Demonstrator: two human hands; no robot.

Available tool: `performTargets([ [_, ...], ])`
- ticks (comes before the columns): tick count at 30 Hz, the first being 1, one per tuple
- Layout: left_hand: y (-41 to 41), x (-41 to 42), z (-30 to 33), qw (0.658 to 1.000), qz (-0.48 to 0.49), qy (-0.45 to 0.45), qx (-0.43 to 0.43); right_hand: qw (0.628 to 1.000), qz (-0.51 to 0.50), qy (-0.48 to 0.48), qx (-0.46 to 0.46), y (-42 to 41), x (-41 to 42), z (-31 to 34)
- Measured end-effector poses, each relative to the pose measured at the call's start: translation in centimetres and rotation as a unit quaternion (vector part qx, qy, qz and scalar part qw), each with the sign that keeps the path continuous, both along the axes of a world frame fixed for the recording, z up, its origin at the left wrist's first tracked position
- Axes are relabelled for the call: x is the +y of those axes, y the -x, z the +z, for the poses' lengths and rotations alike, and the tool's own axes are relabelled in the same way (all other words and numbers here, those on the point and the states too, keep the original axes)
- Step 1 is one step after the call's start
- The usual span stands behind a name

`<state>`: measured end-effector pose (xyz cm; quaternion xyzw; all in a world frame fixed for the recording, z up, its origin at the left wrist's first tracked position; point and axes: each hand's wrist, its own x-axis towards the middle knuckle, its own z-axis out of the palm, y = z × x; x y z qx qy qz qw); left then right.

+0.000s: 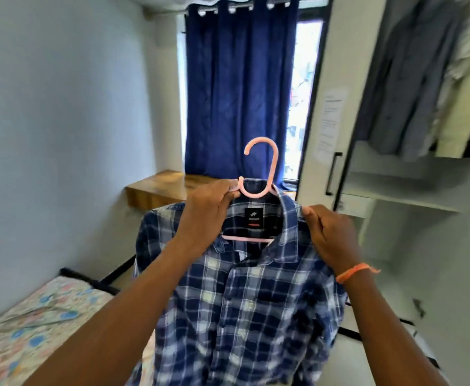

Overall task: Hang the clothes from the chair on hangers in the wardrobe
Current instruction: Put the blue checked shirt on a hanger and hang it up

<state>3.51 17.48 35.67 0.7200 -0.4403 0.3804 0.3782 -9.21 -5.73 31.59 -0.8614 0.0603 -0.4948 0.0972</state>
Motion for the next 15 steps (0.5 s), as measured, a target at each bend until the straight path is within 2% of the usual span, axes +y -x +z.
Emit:
performTargets([
  [4,2.1,-10.6,1.1,0.998,-0.056,0.038,0.002,0.992,-0.112,0.045,-0.045,5.8,-8.7,1.3],
  [7,3.6,-16.9,1.6,0.994,-0.091,0.059,0.007,0.979,-0.192,0.049,-0.043,9.1,-14.5,2.2],
  [15,5.1,-35.9,0.7,0.983,-0.169,0.024,0.075,0.932,-0.342,0.122,-0.015,14.8,-29.2,3.7],
])
